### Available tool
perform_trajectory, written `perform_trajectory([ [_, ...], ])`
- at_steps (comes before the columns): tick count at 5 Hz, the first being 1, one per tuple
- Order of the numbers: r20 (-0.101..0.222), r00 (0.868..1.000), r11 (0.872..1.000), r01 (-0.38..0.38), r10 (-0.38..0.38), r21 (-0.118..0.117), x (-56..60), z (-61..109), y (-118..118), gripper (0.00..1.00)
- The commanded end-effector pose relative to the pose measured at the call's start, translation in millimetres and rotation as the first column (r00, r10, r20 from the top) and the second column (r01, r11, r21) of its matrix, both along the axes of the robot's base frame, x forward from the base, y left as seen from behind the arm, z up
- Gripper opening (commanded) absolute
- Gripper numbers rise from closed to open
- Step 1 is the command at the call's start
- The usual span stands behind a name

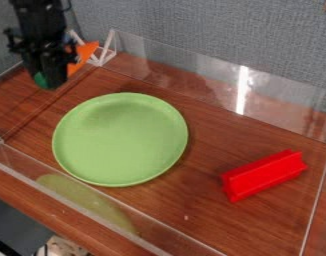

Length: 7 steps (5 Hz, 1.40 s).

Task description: Put the carrot on the green plate

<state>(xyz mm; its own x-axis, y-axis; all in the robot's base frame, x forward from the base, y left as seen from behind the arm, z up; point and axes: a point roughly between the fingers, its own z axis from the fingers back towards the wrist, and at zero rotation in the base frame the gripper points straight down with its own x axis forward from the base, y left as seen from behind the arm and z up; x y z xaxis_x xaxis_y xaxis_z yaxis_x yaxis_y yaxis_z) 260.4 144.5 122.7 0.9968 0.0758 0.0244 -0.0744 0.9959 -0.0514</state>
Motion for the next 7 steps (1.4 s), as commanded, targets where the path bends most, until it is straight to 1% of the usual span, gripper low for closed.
perform_trajectory([
  [1, 0.069, 0.997, 0.999, 0.039, -0.040, 0.010, 10.9, 29.5, -14, 0.00],
  [2, 0.068, 0.989, 0.991, 0.129, -0.128, -0.015, 12.6, 20.1, -21, 0.00],
  [3, 0.048, 0.984, 0.983, 0.177, -0.174, -0.050, 16.6, -8.7, -16, 0.00],
  [4, 0.033, 0.986, 0.983, 0.163, -0.161, -0.085, 15.1, -9.5, -17, 0.00],
  [5, 0.030, 0.990, 0.982, 0.140, -0.137, -0.124, 16.2, -1.9, -17, 0.00],
  [6, 0.018, 0.993, 0.981, 0.121, -0.120, -0.153, 25.4, -9.2, -8, 0.00],
  [7, 0.007, 0.993, 0.979, 0.117, -0.117, -0.169, 30.0, -9.6, -5, 0.00],
])
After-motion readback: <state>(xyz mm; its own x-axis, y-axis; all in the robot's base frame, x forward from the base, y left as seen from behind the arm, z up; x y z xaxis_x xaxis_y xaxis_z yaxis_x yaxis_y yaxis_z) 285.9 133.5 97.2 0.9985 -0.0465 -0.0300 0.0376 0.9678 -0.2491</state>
